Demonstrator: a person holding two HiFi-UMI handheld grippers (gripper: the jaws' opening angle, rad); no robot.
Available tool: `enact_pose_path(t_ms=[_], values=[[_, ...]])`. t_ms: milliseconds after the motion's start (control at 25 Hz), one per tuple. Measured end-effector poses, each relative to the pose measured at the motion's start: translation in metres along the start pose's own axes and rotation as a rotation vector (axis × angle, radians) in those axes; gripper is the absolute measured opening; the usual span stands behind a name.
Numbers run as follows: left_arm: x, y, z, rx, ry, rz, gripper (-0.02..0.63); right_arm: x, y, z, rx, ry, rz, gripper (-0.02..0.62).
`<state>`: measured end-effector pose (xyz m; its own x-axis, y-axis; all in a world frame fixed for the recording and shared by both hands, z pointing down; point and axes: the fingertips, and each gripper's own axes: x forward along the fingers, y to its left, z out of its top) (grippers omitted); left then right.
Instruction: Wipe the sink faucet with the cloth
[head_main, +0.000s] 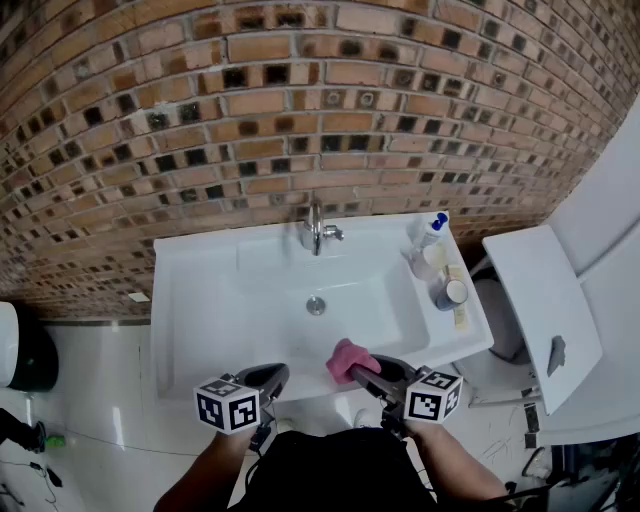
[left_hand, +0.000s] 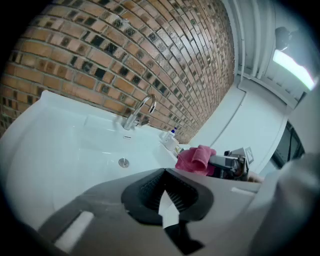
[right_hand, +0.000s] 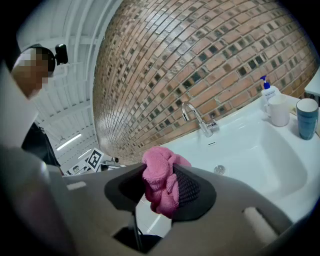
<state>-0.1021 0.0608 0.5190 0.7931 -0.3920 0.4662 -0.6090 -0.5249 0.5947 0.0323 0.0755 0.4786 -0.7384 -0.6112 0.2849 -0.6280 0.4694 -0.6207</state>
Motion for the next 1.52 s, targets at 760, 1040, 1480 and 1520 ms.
enact_pose_path(t_ms=[760, 1040, 1480, 1520], values=[[-0.002, 0.030, 0.011, -0.038, -0.017, 0.095, 0.006, 0.028, -0.094, 0.109, 0.016, -0.196, -0.065, 0.143], [0.039, 0.040, 0.037, -0.079, -0.047, 0.162, 0.006, 0.061, -0.178, 0.135, 0.024, -0.131, -0.097, 0.143], [0.104, 0.040, 0.056, -0.167, -0.020, 0.254, 0.006, 0.146, -0.274, 0.175, -0.353, 0.061, -0.131, 0.141], [0.108, 0.040, 0.058, -0.179, -0.022, 0.257, 0.006, 0.156, -0.278, 0.177, -0.355, 0.069, -0.100, 0.141]])
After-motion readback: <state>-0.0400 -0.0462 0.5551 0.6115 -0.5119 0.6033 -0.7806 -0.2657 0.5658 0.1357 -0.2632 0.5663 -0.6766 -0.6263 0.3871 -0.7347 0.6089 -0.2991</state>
